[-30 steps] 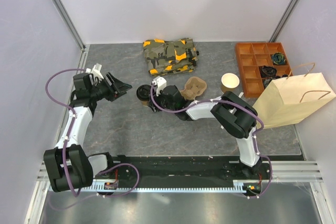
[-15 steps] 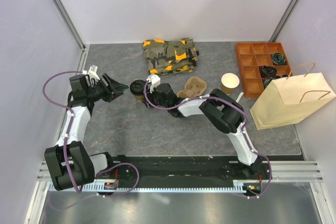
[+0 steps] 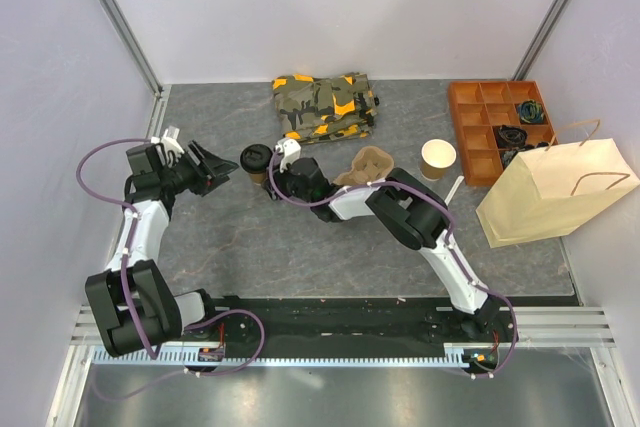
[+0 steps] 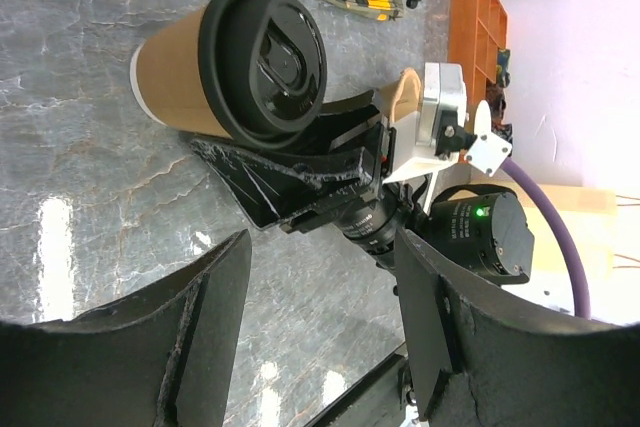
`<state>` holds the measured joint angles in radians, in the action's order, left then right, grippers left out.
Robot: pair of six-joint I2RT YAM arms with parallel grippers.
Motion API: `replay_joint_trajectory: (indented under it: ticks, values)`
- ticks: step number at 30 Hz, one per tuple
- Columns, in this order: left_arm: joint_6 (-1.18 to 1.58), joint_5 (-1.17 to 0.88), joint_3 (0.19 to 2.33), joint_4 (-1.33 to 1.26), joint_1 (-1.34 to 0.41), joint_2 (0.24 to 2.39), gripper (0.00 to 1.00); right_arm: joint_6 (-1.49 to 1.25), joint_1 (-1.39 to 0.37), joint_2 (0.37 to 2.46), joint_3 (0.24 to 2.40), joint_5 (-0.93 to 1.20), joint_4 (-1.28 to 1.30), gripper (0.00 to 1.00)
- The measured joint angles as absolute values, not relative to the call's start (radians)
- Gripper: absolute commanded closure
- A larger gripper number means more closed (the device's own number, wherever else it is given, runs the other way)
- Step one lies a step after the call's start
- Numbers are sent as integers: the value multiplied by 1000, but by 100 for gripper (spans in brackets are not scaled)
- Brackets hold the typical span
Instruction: Pack the takeout coffee
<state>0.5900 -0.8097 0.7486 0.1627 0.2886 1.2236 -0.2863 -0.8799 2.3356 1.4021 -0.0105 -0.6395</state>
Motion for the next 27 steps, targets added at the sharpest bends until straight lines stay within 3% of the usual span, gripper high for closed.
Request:
replay_joint_trajectory:
  ticks: [15, 22, 27]
  values:
    - [586, -815, 746, 162, 320, 1240, 34, -406, -880, 2443, 1576, -42, -609, 49]
    - [586, -818, 746, 161, 329, 1244, 34, -420, -879, 2451, 1587, -27, -620, 35]
    - [590, -830, 744, 132, 331, 1243, 34, -397, -874, 2373, 1483, 9, -620, 22]
